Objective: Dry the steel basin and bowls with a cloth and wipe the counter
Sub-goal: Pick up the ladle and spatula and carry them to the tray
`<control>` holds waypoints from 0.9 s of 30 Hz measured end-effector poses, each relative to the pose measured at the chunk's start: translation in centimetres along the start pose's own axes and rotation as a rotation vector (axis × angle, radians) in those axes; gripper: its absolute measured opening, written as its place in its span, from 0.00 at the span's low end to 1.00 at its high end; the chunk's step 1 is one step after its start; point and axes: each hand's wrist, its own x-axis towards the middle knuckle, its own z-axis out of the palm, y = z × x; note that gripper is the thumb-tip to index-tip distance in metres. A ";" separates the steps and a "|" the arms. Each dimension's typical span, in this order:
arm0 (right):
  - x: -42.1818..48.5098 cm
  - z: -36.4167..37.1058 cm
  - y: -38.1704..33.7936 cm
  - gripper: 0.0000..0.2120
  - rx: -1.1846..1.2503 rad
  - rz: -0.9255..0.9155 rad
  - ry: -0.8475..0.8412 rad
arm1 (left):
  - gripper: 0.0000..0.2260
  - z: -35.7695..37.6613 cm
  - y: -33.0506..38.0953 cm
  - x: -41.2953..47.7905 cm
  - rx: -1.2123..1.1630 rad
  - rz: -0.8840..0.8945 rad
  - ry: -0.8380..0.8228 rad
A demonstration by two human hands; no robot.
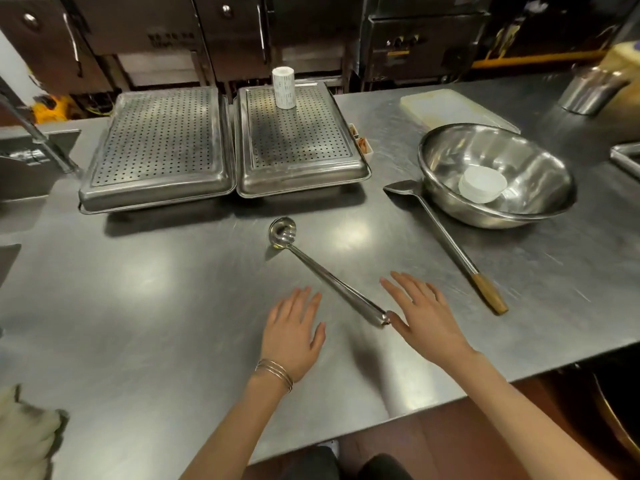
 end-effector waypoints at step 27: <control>5.0 7.9 23.6 0.35 -0.029 0.125 -0.390 | 0.24 13.1 12.4 12.0 -0.063 -0.429 -0.221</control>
